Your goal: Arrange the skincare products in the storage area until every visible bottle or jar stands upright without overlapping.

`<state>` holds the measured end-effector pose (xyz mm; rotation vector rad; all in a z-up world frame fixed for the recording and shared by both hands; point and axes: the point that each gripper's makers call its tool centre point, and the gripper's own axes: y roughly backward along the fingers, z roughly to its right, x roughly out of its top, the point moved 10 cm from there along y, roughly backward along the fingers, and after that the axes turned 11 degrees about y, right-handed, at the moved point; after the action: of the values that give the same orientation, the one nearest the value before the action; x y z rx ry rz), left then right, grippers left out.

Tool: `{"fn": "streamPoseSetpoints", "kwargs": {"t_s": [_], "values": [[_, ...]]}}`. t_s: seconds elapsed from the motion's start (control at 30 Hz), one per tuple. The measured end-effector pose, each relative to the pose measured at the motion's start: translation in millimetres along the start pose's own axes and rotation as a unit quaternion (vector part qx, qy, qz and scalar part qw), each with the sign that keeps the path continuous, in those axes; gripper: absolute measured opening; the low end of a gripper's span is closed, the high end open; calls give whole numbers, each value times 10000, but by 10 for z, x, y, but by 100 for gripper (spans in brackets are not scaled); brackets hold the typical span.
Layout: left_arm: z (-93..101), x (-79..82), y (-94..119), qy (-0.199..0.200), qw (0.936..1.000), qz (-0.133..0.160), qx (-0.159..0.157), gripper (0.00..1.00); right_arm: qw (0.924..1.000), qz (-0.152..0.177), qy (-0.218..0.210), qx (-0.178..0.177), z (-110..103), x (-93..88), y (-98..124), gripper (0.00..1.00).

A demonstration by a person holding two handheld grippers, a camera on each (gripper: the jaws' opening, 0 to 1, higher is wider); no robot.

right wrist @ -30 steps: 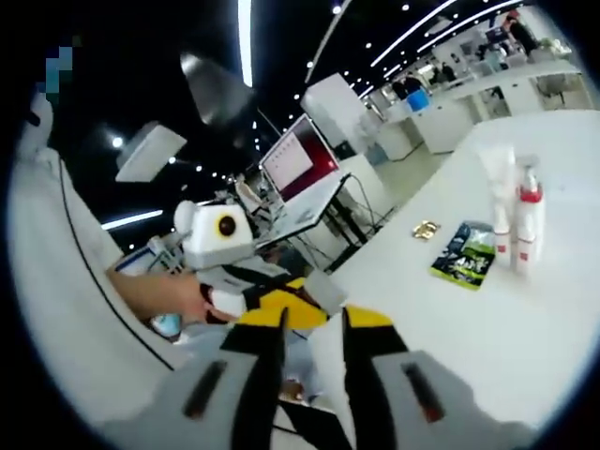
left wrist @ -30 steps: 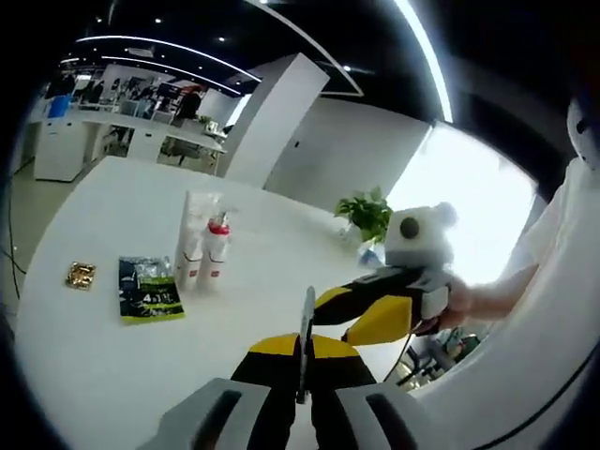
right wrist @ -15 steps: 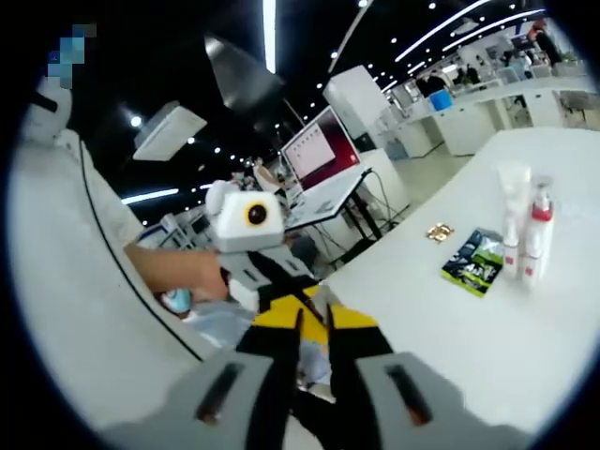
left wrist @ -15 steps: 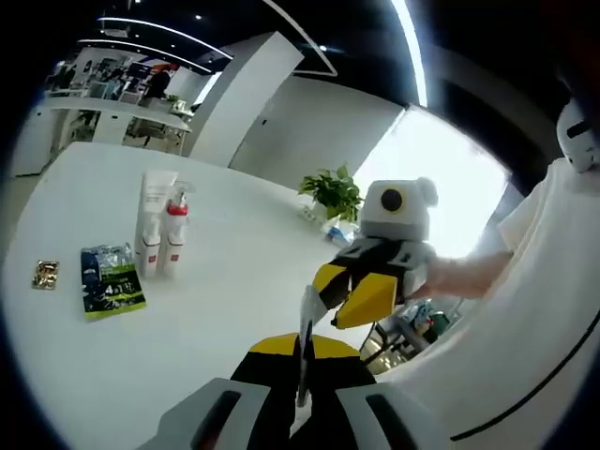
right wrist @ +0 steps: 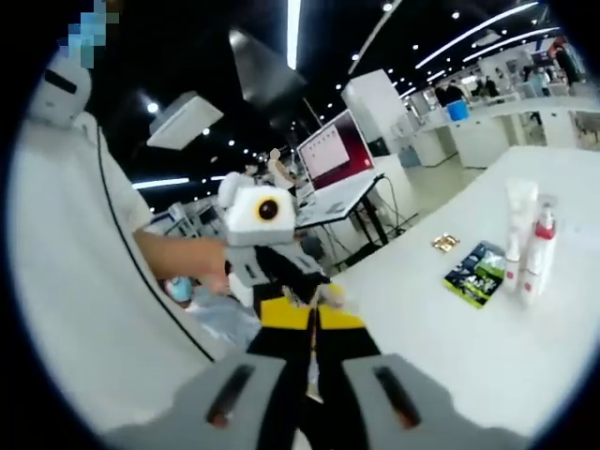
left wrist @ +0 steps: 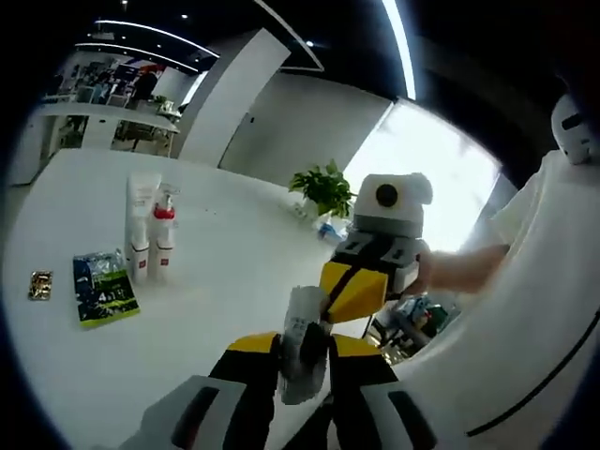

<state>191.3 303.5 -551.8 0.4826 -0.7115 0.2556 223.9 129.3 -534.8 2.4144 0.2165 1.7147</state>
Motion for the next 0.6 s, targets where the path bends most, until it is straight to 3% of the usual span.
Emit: {"fn": "streamPoseSetpoints", "kwargs": {"t_s": [0.1, 0.17, 0.33, 0.4, 0.53, 0.6], "values": [[-28, 2, 34, 182, 9998, 56, 41, 32, 9998, 165, -133, -44, 22, 9, 27, 1], [-53, 11, 65, 400, 9988, 288, -24, 33, 9993, 294, -205, -96, 40, 20, 51, 1], [-106, 23, 102, 1117, 9920, 587, -99, 35, 9958, 767, -466, -188, 104, 56, 147, 1], [-130, 43, 104, 1590, 9831, 846, -315, 37, 9934, 990, -556, -185, 117, 75, 181, 2], [-128, 102, 110, 1994, 9700, 1248, -609, 37, 9919, 1065, -681, -158, 129, 54, 206, 2], [-125, 158, 113, 2374, 9555, 1520, -875, 33, 9915, 1069, -724, -181, 140, 29, 204, 2]]}}
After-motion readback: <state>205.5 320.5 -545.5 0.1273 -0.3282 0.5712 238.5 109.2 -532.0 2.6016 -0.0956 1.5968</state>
